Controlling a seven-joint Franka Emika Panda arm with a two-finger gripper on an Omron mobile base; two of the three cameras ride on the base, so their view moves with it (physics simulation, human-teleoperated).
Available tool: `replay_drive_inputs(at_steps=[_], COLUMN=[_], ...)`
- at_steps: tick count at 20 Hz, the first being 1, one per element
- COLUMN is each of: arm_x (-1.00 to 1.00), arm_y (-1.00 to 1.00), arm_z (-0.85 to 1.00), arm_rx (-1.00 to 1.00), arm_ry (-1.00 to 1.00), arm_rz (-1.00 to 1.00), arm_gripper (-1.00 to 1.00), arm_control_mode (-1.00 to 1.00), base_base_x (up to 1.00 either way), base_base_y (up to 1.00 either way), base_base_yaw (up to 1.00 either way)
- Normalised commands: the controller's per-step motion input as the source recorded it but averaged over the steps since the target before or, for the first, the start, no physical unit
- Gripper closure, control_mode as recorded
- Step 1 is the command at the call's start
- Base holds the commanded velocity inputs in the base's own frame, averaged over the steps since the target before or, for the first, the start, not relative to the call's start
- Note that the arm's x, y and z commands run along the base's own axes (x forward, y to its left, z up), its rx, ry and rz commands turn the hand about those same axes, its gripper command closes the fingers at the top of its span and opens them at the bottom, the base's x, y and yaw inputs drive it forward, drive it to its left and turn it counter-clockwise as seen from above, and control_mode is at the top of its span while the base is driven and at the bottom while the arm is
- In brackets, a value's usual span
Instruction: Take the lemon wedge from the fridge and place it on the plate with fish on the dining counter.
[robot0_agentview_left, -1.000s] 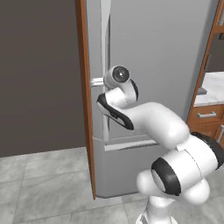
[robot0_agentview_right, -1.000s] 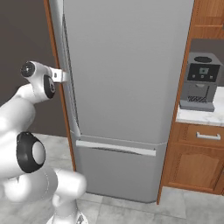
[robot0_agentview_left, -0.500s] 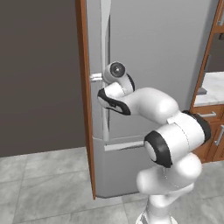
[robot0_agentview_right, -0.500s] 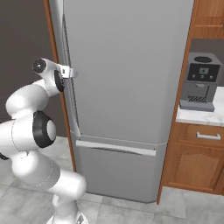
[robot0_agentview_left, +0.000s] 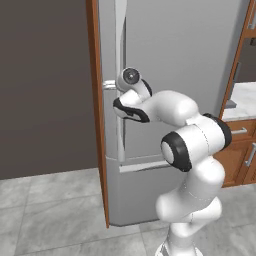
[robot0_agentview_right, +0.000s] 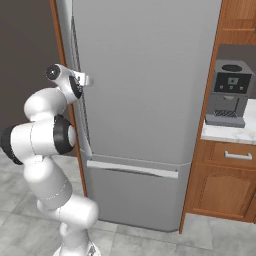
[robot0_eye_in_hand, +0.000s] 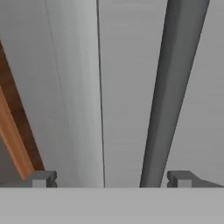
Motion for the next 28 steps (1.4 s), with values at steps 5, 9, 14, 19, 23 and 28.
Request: replay_drive_inputs(at_steps=[5, 9, 14, 19, 23, 28], arm_x=[0.47, 0.50, 0.10, 0.15, 0.15, -0.22], arm_y=[0.17, 0.31, 0.04, 0.00, 0.00, -0.01], arm_z=[-0.12, -0.13, -0.02, 0.00, 0.00, 0.00], arm_rx=[0.00, 0.00, 0.00, 0.00, 0.00, 0.00], arm_ry=[0.00, 0.00, 0.00, 0.00, 0.01, 0.01], arm_rz=[-0.01, -0.01, 0.00, -0.01, -0.02, -0.01], arm_gripper=[-1.00, -1.00, -1.00, -1.00, 1.00, 1.00], arm_control_mode=[-1.00, -1.00, -1.00, -1.00, -1.00, -1.00], base_base_x=[0.00, 0.00, 0.00, 0.00, 0.00, 0.00], base_base_y=[0.00, 0.00, 0.00, 0.00, 0.00, 0.00], base_base_yaw=[0.00, 0.00, 0.00, 0.00, 0.00, 0.00])
